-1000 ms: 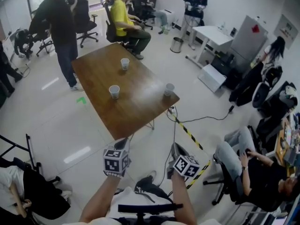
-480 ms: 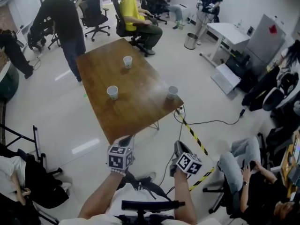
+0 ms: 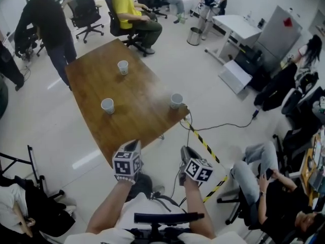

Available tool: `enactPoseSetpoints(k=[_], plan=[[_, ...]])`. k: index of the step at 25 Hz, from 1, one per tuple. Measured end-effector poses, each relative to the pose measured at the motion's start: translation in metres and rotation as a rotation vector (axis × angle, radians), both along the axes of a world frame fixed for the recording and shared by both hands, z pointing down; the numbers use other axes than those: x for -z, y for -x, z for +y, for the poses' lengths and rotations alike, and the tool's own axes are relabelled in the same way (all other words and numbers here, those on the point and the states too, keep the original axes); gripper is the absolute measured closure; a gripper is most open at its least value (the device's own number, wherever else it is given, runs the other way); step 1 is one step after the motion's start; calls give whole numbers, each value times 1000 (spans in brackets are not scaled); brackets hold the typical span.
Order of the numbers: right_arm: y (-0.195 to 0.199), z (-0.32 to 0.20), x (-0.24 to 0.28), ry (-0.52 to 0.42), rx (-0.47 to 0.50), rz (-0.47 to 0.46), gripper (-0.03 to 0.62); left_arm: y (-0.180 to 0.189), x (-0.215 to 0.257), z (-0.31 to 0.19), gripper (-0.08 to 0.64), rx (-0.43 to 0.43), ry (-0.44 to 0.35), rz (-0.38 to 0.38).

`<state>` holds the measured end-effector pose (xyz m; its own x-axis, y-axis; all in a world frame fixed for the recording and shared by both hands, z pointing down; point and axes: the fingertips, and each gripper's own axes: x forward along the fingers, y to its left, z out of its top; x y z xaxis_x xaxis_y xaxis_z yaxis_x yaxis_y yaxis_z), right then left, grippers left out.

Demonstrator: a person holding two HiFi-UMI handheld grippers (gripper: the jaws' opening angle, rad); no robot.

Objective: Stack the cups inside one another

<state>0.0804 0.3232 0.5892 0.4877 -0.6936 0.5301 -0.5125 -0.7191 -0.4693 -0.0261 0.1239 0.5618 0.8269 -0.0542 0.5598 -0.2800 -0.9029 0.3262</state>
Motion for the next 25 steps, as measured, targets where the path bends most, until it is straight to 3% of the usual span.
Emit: enactPoseSetpoints(k=[7,17,25], plan=[[-54,-36,-1,37,-27,7,472,-51,-2,-50,568,10,22,22],[-112,-88,4,112,-17,40,456,-83,-6,-91,568,-37,51,34],[-135,-131,11,132,2,62,436,-87,-14,-118,568,-48,71,27]])
